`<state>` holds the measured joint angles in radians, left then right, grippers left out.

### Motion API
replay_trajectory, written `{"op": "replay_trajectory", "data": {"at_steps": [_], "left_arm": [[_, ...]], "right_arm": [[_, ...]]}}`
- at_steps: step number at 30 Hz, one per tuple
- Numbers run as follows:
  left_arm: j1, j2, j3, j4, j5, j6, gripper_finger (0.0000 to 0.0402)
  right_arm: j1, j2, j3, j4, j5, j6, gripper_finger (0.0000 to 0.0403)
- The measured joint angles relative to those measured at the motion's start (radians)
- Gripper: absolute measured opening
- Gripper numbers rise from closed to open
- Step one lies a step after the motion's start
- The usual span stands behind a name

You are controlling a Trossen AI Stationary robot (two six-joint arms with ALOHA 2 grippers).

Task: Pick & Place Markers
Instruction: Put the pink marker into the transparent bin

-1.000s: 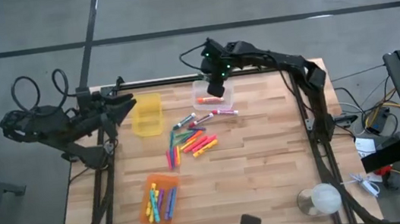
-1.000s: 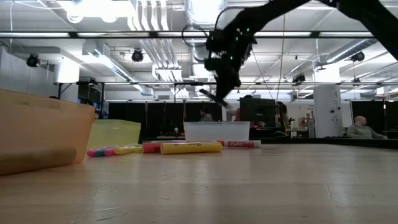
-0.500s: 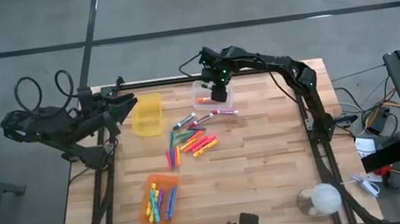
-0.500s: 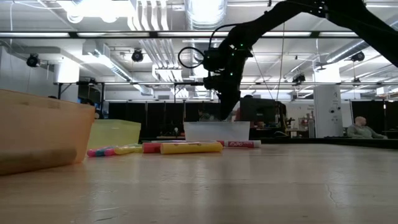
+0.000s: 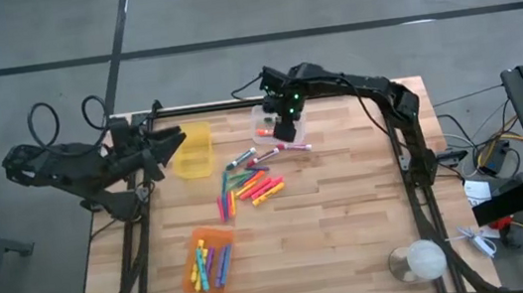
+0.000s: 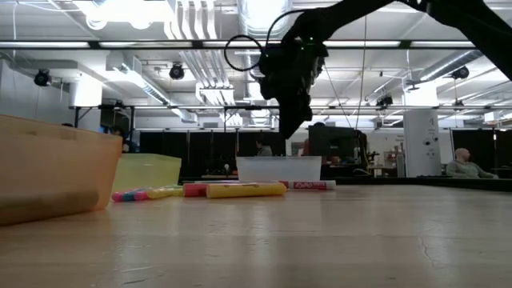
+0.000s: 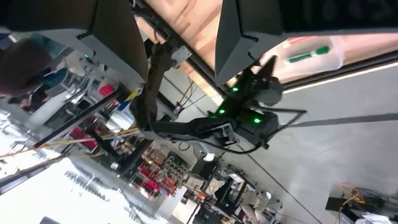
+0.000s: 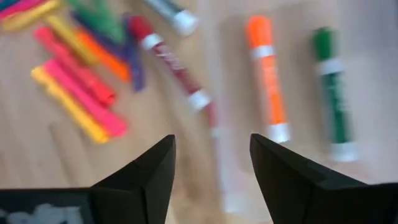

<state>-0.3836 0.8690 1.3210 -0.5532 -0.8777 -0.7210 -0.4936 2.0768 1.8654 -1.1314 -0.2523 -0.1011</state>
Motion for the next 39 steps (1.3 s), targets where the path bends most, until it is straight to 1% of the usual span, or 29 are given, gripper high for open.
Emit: {"op": "replay_trajectory", "data": {"at_steps": [2, 5, 13, 31, 36, 39], "left_arm": [[0.0, -0.002, 0.0, -0.016, 0.013, -0.028, 0.0181], [0.0, -0.006, 0.0, -0.031, 0.051, -0.028, 0.0181], [0.0, -0.006, -0.001, -0.077, 0.056, 0.003, 0.0181], [0.0, -0.003, -0.001, -0.077, 0.054, 0.038, 0.0181], [0.0, -0.003, -0.001, -0.077, 0.054, 0.054, 0.0181], [0.0, -0.004, -0.001, -0.077, 0.054, 0.059, 0.0181]], "right_arm": [[0.028, -0.003, -0.009, -0.031, -0.002, 0.011, 0.0203], [0.072, -0.015, -0.016, -0.029, 0.01, 0.038, 0.0203], [0.164, -0.034, -0.009, 0.067, 0.016, 0.135, 0.0203], [0.267, -0.042, -0.009, 0.072, 0.015, 0.25, 0.0203], [0.309, -0.043, -0.013, 0.031, 0.021, 0.272, 0.0203], [0.337, -0.044, -0.022, -0.003, 0.067, 0.289, 0.0203]]}}
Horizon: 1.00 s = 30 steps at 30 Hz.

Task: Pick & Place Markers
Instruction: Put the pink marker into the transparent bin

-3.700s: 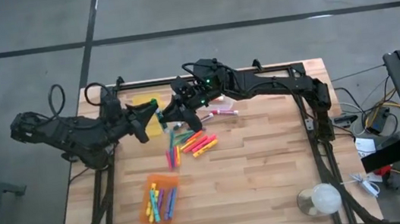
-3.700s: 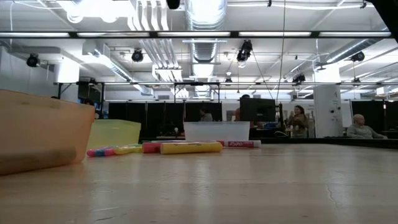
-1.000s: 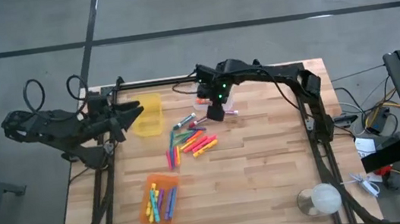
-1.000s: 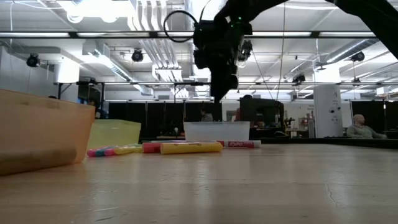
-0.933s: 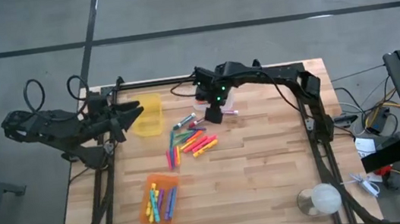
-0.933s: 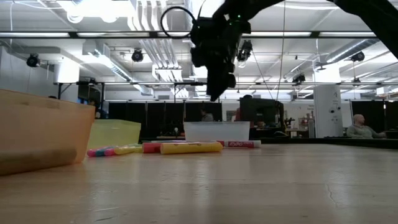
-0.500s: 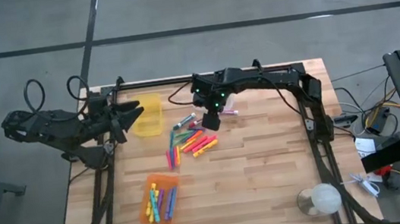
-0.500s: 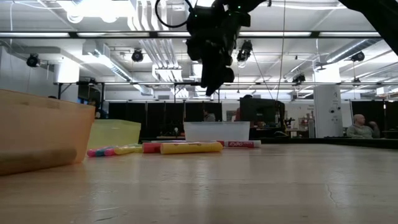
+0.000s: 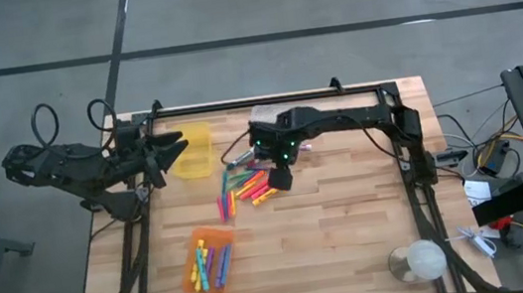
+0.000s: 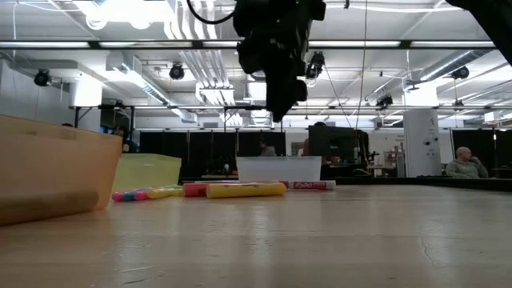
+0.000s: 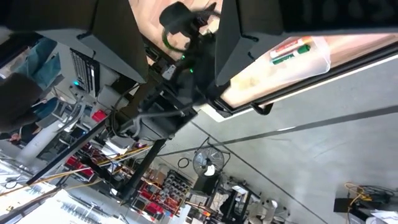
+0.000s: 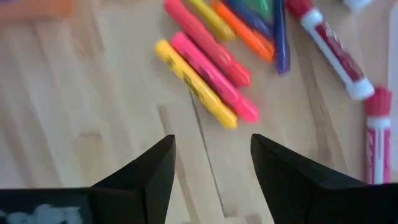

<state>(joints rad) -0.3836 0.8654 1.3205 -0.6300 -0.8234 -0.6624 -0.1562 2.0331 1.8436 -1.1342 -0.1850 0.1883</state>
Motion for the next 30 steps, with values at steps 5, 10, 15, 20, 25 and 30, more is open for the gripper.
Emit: {"op": "replay_trajectory", "data": {"at_steps": [5, 10, 15, 20, 25, 30], "left_arm": [[0.0, 0.0, 0.0, 0.0, 0.0, 0.011, 0.0181], [0.0, 0.0, 0.0, 0.0, 0.0, 0.031, 0.0181], [0.0, 0.0, 0.0, 0.0, 0.0, 0.032, 0.0181], [0.0, 0.0, 0.0, 0.0, 0.0, 0.032, 0.0181], [0.0, 0.0, 0.0, 0.0, 0.0, 0.029, 0.0181], [0.0, 0.001, 0.0, 0.0, 0.0, 0.03, 0.0181]], "right_arm": [[0.023, 0.0, -0.034, -0.023, 0.051, 0.065, 0.0203], [0.028, -0.001, -0.124, -0.03, 0.152, 0.088, 0.0203], [0.016, -0.001, -0.225, 0.024, 0.359, 0.035, 0.0203], [-0.018, -0.001, -0.33, 0.093, 0.318, -0.013, 0.0192], [-0.042, -0.061, -0.449, 0.166, 0.342, -0.049, 0.0173], [-0.067, -0.195, -0.585, 0.346, 0.34, -0.077, 0.0159]]}}
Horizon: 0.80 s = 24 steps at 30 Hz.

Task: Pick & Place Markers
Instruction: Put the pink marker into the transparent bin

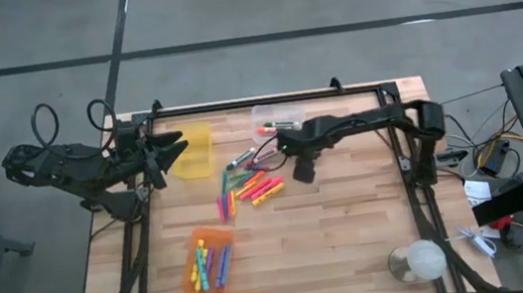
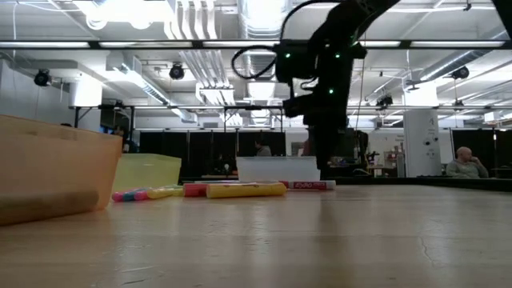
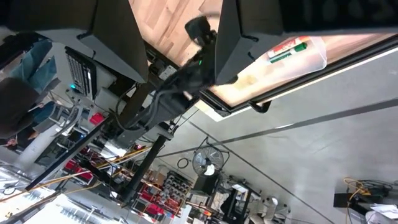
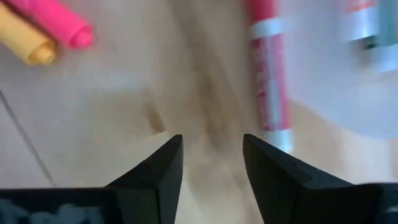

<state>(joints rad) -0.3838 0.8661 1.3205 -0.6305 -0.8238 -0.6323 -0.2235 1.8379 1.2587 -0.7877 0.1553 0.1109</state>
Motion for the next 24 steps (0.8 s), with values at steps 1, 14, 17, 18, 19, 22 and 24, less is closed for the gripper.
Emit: {"op": "replay_trajectory", "data": {"at_steps": [1, 14, 17, 18, 19, 22, 24], "left_arm": [[0.0, 0.0, 0.0, -0.002, 0.0, 0.0, 0.0181], [0.0, 0.004, 0.0, -0.009, -0.004, 0.0, 0.0181], [0.0, 0.007, 0.0, -0.01, -0.005, 0.0, 0.0181], [0.0, 0.008, 0.0, -0.01, -0.006, 0.0, 0.0181], [0.0, 0.008, 0.0, -0.01, -0.007, -0.002, 0.0181], [0.0, 0.011, 0.0, -0.01, -0.008, -0.006, 0.0181], [0.0, 0.012, 0.0, -0.01, -0.008, -0.012, 0.0181]], "right_arm": [[-0.009, -0.029, -0.027, 0.027, 0.001, -0.004, 0.0158], [-0.145, -0.195, -0.272, 0.248, -0.214, -0.059, 0.0159], [-0.151, -0.187, -0.277, 0.279, -0.213, -0.097, 0.017], [-0.152, -0.184, -0.277, 0.286, -0.207, -0.106, 0.0176], [-0.152, -0.178, -0.278, 0.29, -0.196, -0.115, 0.0183], [-0.161, -0.165, -0.28, 0.306, -0.15, -0.112, 0.0204], [-0.174, -0.156, -0.281, 0.31, -0.142, -0.107, 0.0217]]}}
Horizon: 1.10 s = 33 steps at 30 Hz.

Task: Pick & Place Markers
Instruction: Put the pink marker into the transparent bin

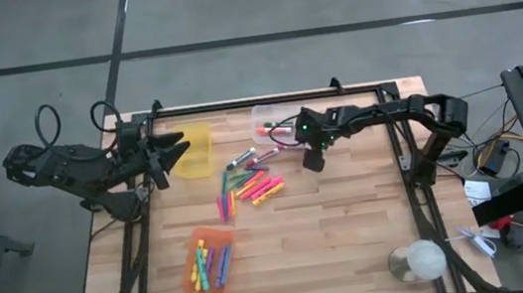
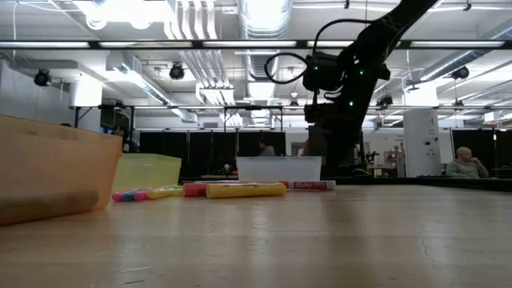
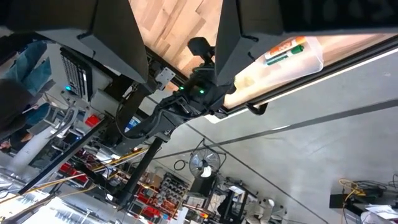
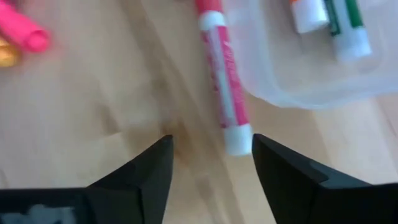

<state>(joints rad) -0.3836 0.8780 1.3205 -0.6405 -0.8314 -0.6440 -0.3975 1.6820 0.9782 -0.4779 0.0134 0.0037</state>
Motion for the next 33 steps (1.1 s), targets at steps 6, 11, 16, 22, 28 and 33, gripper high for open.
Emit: {"op": "replay_trajectory", "data": {"at_steps": [6, 11, 16, 22, 28, 33], "left_arm": [[0.0, 0.0, 0.0, 0.0, 0.0, -0.01, 0.0181], [0.0, 0.0, 0.0, 0.0, 0.0, -0.02, 0.0181], [0.0, 0.0, 0.0, 0.0, -0.001, -0.023, 0.0181], [0.001, 0.001, 0.0, 0.0, -0.011, -0.022, 0.0181], [0.002, 0.002, 0.0, 0.0, -0.011, -0.022, 0.0181], [0.002, 0.002, 0.0, 0.0, -0.011, -0.022, 0.0181]], "right_arm": [[-0.021, 0.042, -0.001, 0.018, 0.007, -0.014, 0.0241], [-0.031, 0.095, 0.002, 0.021, 0.003, -0.059, 0.0239], [-0.029, 0.128, 0.029, 0.039, -0.001, -0.095, 0.0231], [-0.029, 0.137, 0.045, 0.083, -0.049, -0.077, 0.0216], [-0.028, 0.136, 0.027, 0.086, -0.07, 0.0, 0.0167], [-0.024, 0.135, 0.023, 0.081, -0.065, 0.054, 0.01]]}}
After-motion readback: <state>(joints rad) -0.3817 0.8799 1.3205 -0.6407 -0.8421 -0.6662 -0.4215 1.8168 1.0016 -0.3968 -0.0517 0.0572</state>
